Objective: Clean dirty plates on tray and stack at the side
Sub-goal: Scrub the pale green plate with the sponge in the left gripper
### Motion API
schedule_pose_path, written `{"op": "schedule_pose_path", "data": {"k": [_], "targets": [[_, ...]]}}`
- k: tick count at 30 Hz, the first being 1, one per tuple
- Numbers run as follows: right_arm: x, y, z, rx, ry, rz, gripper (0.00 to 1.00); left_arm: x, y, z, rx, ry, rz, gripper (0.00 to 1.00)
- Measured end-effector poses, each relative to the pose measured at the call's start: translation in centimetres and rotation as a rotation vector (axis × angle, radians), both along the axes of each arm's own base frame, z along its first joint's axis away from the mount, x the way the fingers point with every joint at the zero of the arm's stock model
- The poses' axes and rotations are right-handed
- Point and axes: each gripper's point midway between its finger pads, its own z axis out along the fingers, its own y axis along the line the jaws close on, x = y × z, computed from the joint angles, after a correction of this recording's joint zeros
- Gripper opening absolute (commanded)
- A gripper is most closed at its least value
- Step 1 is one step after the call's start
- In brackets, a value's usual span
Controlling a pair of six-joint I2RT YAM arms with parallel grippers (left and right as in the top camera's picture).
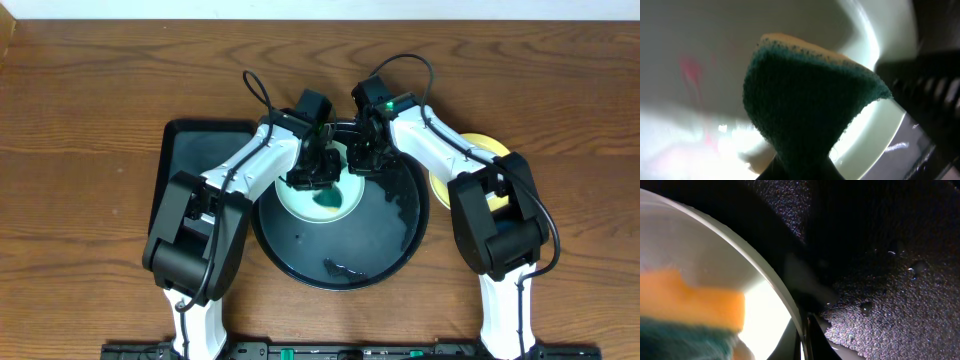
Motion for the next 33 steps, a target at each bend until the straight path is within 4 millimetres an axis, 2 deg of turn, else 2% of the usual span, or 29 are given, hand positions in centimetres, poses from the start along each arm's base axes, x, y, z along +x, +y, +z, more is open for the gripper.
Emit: {"op": "schedule_pose_path", "data": {"k": [6,12,16,21,26,29,33], "targets": [[0.0,0.0,0.0,0.000,0.000,0.000,0.01,2.9,1.3,0.0,0.042,-0.108,0.043,0.08],[0.0,0.0,0.0,0.000,0.000,0.000,0.01,4.4,5.0,-0.3,0.129,-0.126,0.136,0.07],[0.1,0.1,0.0,0.002,-0.003,0.000,0.01,3.8,6.6,-0.7,0.178,-0.089,0.163,0.08],[0.2,0.2,0.0,0.006,-0.010,0.002,0.02,1.9,7.6,-1.0,0.236,-0.037,0.079,0.08],[0.3,0.3,0.0,0.008,-0.013,0.003,0.02,-0.1,6.8,-0.9,0.201,0.002,-0.100,0.07],[0.2,0.3,0.0,0.008,-0.012,0.003,0.02,-1.3,5.2,-0.6,0.112,0.009,-0.243,0.07],[0.2,0.3,0.0,0.008,-0.011,0.003,0.02,-1.8,3.1,-0.2,0.018,-0.020,-0.364,0.08]]}}
